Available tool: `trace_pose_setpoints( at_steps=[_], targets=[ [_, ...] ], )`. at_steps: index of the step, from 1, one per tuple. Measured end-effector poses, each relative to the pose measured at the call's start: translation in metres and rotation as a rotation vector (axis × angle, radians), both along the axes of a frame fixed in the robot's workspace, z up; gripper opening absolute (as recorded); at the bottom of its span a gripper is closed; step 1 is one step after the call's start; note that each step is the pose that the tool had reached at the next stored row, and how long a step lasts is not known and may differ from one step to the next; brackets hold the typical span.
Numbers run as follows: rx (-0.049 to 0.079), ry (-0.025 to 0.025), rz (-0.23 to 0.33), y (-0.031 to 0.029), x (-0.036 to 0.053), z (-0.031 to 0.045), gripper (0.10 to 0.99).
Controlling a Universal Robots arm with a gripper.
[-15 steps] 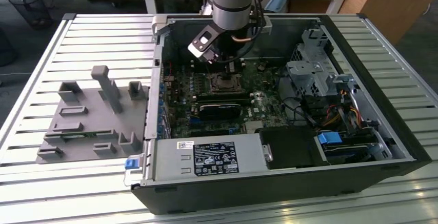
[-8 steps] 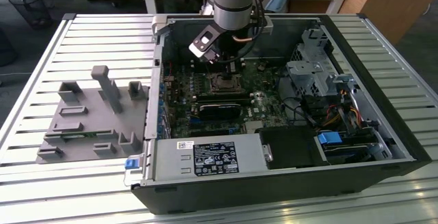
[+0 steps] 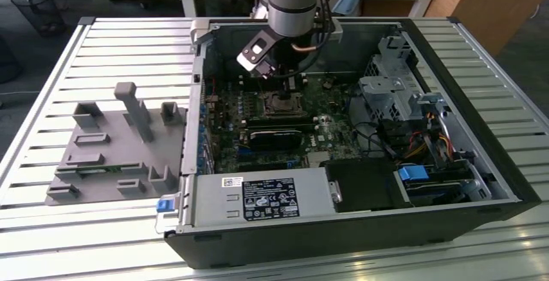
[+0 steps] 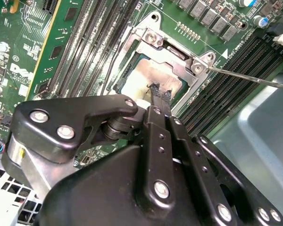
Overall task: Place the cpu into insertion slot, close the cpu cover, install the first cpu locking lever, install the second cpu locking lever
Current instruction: 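Install the first cpu locking lever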
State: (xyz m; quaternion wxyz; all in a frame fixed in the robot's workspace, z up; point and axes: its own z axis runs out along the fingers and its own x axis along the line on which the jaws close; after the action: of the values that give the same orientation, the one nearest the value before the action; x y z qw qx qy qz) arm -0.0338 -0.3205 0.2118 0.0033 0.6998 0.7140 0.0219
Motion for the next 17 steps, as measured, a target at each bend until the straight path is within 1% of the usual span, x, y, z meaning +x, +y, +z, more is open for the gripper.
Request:
trace_pose_setpoints(
  at_steps=[4, 17],
  targets=[
    [0.0, 0.0, 0.0, 0.0, 0.0, 0.0018, 0.122],
    [0.0, 0.0001, 0.0, 0.0, 0.0, 0.0132, 0.122]
  ],
)
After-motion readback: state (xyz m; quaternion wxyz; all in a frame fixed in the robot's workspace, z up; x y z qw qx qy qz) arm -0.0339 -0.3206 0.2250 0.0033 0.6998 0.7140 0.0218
